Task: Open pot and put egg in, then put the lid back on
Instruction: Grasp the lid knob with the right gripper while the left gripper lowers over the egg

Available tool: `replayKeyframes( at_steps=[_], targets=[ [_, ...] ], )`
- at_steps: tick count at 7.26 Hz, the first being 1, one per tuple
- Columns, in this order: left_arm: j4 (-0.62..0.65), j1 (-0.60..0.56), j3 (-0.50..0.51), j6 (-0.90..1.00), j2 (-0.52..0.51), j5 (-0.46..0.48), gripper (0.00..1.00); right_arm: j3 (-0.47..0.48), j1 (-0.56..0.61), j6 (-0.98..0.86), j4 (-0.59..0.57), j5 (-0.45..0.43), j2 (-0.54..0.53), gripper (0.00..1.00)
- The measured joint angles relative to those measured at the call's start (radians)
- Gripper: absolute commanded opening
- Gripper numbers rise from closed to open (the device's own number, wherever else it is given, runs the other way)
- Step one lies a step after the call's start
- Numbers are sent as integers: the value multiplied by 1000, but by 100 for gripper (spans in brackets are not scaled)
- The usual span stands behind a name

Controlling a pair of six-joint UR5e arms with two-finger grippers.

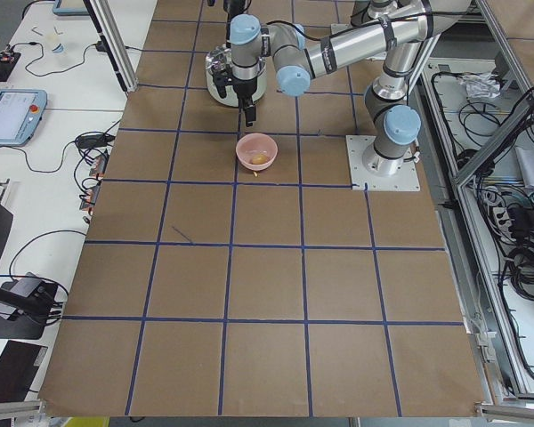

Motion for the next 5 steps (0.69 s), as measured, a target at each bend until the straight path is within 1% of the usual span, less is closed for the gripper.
replayKeyframes(
  at_steps=[1, 2, 5],
  targets=[
    [46, 15, -36, -21, -2, -1, 100, 14, 8, 3, -9, -4, 8, 99],
    [71, 31, -49, -25, -6, 1, 100, 34, 11, 11, -16, -5, 9, 97],
    [66, 56, -17, -23, -11, 87, 100, 59, 12, 30, -29, -6, 4, 71]
  ],
)
